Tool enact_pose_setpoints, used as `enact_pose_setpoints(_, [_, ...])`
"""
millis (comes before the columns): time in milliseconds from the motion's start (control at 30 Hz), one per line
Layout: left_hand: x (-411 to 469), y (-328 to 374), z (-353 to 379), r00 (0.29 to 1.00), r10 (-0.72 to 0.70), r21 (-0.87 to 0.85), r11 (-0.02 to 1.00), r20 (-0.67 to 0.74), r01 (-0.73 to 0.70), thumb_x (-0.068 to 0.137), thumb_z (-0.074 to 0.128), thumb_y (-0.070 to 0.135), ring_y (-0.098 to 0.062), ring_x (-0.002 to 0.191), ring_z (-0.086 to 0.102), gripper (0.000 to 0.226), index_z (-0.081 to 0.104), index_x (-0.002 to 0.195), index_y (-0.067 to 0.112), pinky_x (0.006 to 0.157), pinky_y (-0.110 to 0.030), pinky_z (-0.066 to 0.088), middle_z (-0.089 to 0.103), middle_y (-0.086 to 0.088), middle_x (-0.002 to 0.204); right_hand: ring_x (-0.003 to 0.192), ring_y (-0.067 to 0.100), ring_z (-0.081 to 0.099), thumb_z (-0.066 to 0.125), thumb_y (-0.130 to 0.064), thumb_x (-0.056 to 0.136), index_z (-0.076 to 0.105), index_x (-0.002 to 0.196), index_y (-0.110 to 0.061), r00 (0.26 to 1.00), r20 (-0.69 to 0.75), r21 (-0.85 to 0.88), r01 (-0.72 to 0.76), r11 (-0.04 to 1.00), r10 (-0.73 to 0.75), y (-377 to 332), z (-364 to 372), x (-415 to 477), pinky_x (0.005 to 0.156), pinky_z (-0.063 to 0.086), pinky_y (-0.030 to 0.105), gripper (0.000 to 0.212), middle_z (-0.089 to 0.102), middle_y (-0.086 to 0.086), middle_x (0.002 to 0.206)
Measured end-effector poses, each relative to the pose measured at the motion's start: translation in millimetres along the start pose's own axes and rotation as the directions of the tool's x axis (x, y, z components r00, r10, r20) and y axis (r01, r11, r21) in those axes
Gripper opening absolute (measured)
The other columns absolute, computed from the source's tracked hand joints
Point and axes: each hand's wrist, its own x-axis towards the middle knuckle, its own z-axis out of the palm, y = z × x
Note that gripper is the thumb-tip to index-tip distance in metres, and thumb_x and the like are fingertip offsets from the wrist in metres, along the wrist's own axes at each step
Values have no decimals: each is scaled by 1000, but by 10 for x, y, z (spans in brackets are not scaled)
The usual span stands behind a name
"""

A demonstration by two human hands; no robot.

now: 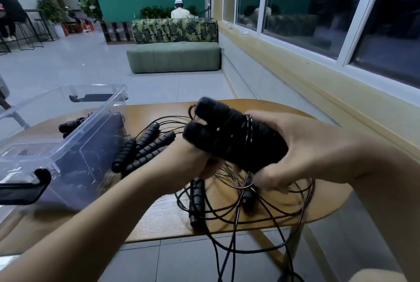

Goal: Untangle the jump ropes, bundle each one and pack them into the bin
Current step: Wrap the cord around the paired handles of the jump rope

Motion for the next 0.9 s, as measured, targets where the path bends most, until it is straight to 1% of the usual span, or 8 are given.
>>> enact_pose_setpoints(33, [-1,57,75,1000,18,-6,1000,22,-18,108,45,14,-19,51,37,51,60,61,25,50,-31,32,39,-4,57,84,46,72,87,-8,75,64,124,-23,998,-65,12,-9,1000,9,15,-7,6,68,59,44,57,74,18,109])
enact_pose_setpoints(100, [-22,194,226,996,80,-79,994,50,-76,114,41,20,-13,45,26,52,62,66,23,46,-23,21,30,4,54,90,46,75,91,-21,64,65,121,-33,973,-227,9,-31,999,32,51,-5,24,75,64,53,64,77,16,109])
enact_pose_setpoints(200, [-25,170,299,995,89,-70,993,-35,-91,111,45,43,-13,45,31,42,62,85,15,45,-23,25,34,6,55,84,42,78,88,-32,55,60,113,-39,897,-436,-3,-82,997,73,118,8,82,77,62,68,65,80,13,98])
enact_pose_setpoints(333, [-45,153,336,996,67,152,987,-59,-57,112,48,34,-14,48,44,32,63,90,16,49,-28,35,47,7,53,78,28,77,83,-51,63,47,118,-52,876,-481,-235,-166,958,34,173,42,166,74,63,61,67,79,-2,97])
enact_pose_setpoints(500, [-97,207,310,998,56,239,970,-20,-50,113,46,35,-6,43,46,27,62,95,23,48,-26,39,53,10,49,72,22,74,87,-24,79,43,123,-45,814,-581,-240,-152,959,-16,256,80,232,71,63,55,66,73,-7,102])
enact_pose_setpoints(600, [-133,254,275,997,65,259,963,35,-72,113,46,37,-6,43,50,27,64,97,25,49,-24,40,56,5,51,69,23,74,86,-24,80,43,122,-46,777,-629,-276,-202,940,-18,312,56,271,69,64,53,63,74,-3,97])
enact_pose_setpoints(733, [-146,303,172,987,158,342,927,20,-155,111,51,40,-7,48,51,33,71,89,25,53,-29,40,56,8,53,71,22,72,85,-26,77,47,118,-48,860,-502,-388,-317,865,90,365,-16,275,67,64,50,61,75,0,88])
enact_pose_setpoints(900, [-140,313,20,957,283,328,912,-68,-247,100,68,49,-16,52,45,37,69,74,22,52,-36,34,52,4,57,71,20,73,88,-15,81,56,120,-46,973,-81,-326,-231,917,216,255,-64,101,61,61,38,60,76,1,91])
